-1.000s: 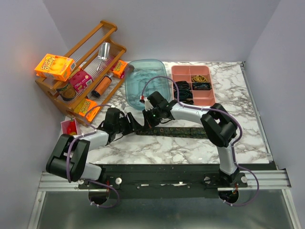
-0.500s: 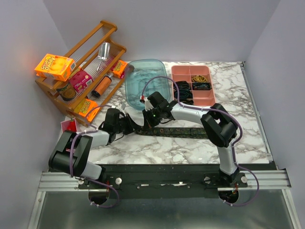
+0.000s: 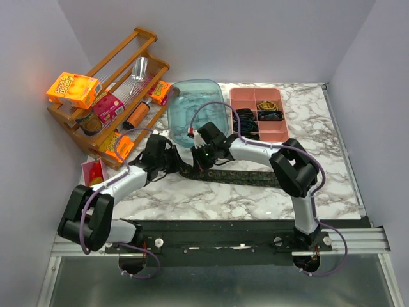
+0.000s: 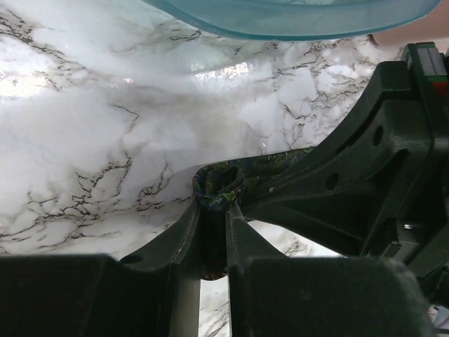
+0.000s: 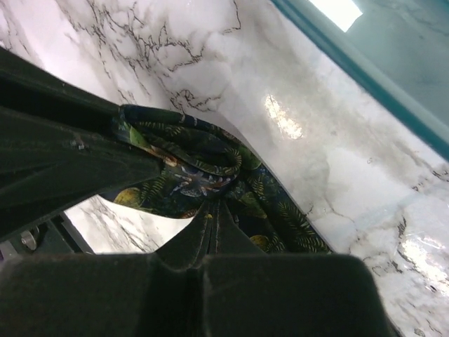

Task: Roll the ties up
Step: Roll the tie at the center of the board.

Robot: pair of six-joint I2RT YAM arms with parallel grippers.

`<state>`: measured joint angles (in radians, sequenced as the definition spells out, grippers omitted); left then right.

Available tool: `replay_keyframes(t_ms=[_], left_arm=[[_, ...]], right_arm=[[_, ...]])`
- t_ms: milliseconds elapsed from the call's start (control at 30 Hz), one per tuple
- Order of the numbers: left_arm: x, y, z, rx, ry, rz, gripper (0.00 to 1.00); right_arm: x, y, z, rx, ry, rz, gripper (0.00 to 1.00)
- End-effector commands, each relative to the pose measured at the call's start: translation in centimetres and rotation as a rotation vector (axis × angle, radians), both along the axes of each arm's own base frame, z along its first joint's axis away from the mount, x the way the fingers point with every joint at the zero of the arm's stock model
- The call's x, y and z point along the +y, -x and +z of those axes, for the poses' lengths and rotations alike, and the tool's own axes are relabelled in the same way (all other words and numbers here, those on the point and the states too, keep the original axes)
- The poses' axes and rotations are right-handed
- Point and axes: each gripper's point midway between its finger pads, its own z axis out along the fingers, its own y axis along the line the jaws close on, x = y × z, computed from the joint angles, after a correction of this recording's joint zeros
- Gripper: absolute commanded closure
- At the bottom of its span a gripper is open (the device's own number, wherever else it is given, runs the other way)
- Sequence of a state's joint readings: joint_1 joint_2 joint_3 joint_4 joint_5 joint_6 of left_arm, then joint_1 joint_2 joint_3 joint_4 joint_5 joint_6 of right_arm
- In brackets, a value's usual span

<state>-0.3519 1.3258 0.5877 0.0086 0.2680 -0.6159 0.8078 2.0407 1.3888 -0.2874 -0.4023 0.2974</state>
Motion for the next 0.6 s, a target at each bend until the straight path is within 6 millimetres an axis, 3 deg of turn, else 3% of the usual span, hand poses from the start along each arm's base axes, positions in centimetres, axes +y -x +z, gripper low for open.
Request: replay_keyframes(t_ms=[0, 400, 567], left_arm=[[0.4, 0.1, 0.6, -0.016, -0.151, -0.005, 1.00], [-1.8, -0.4, 2.0, -0.044, -0.299, -0.066, 1.00], [-2.4, -0.1, 1.5, -0.034, -0.336, -0.088, 1.00]], right_arm=[[0.6, 0.1, -0.4, 0.026, -0.002, 0.023, 0.99], [1.0, 0.2, -1.2, 0.048, 0.004, 0.024, 0.99], [1.1, 0.1, -1.2, 0.050, 0.003, 0.020, 0.99]])
